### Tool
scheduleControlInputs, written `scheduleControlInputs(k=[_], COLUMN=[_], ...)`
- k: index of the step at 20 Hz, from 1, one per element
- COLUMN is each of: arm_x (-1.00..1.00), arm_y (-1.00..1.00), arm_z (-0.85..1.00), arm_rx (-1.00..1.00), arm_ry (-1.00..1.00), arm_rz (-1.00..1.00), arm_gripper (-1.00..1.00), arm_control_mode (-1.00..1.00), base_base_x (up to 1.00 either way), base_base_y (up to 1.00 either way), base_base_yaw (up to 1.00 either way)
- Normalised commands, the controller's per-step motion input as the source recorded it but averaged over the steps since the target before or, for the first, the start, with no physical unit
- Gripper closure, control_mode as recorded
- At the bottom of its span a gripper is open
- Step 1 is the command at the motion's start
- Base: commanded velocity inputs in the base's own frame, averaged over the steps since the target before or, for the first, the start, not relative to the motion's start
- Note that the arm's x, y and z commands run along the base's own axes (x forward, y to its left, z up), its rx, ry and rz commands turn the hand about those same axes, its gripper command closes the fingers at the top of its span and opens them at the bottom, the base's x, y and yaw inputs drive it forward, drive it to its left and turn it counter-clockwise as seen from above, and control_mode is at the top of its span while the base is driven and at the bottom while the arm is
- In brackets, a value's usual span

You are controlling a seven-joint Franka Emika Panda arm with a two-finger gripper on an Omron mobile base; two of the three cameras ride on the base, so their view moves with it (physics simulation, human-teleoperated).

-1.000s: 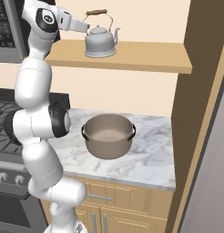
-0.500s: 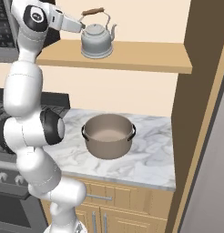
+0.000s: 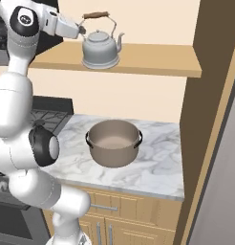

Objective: Pick the kettle from the cabinet and place it on a stove burner. Then pick the pot from the counter and place it on another stove burner. Finally, turn both burners on.

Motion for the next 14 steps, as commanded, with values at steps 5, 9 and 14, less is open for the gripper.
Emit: scheduleControlInputs(k=[5, 9, 14], arm_x=[-0.67, -0.66, -0.64], arm_y=[-0.08, -0.07, -0.05], arm_z=[-0.07, -0.18, -0.28], arm_rx=[0.0, 0.0, 0.0], arm_ry=[0.0, 0.0, 0.0], arm_rz=[-0.06, -0.06, -0.05], arm_gripper=[1.0, 1.0, 1.0], arm_control_mode=[-1.0, -1.0, -1.0], base_base_x=[0.0, 0.0, 0.0], base_base_y=[0.0, 0.0, 0.0], base_base_yaw=[0.0, 0.0, 0.0])
